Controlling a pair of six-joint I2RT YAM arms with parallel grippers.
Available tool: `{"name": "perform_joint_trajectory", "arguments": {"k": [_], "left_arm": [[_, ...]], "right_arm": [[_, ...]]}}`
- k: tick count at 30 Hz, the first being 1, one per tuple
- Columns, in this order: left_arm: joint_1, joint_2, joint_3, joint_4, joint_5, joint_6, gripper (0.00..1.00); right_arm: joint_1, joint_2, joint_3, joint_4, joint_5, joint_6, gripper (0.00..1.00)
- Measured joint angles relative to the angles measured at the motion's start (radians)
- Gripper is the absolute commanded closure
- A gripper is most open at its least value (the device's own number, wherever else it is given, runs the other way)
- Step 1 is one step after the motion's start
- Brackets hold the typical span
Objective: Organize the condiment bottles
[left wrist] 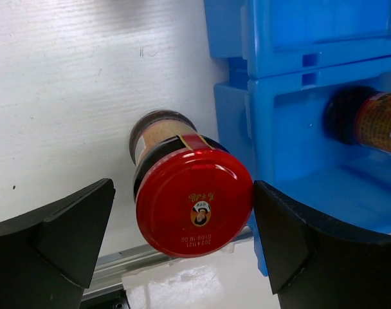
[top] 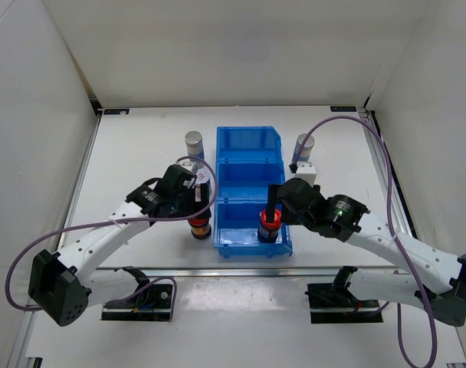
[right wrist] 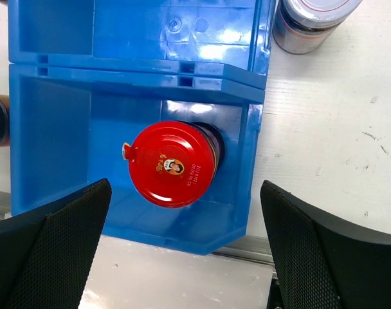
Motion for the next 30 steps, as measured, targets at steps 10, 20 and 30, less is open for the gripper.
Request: {"name": "perform_joint_trajectory", "arguments": {"k": [10, 20, 30], "left_arm": [[-0.022, 0.033, 0.004, 0.005, -0.019, -0.027, 0.64], [-0.037, -0.001, 0.256, -0.197, -0.137, -0.045, 0.89], [-0.150, -0.035, 0.488, -0.191, -0.177, -0.103, 0.89]], "right_arm": [[0.000, 0.000, 0.000, -0.012, 0.016, 0.000, 0.00], [0.000, -0.048, -0.012, -0.047, 0.050, 0.005, 0.00], [0.000, -0.091, -0.013, -0.110, 0.138, 0.029, 0.00]]}}
